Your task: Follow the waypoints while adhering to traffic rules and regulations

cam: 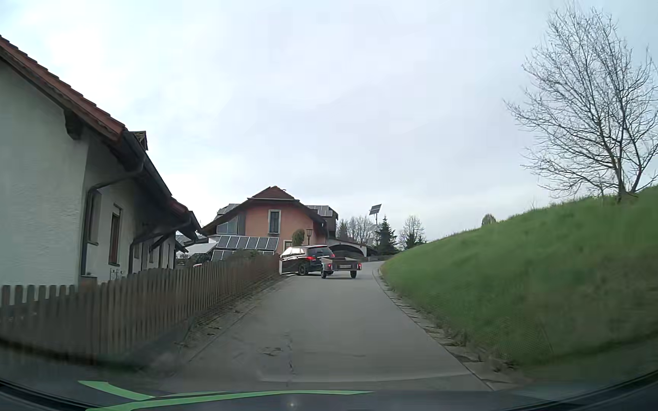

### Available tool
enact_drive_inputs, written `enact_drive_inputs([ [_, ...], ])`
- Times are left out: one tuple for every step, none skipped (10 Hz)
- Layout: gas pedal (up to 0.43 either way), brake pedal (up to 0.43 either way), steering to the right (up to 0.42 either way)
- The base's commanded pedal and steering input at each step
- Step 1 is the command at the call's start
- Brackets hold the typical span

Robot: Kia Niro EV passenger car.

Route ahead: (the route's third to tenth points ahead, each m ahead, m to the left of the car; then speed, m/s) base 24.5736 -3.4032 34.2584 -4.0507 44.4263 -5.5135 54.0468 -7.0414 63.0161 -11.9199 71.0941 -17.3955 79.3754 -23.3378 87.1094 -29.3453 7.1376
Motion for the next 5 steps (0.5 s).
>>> enact_drive_inputs([
  [0.0, 0.0, -0.003],
  [0.0, 0.0, 0.0],
  [0.0, 0.0, 0.001],
  [0.0, 0.0, 0.003],
  [0.0, 0.0, 0.005],
])
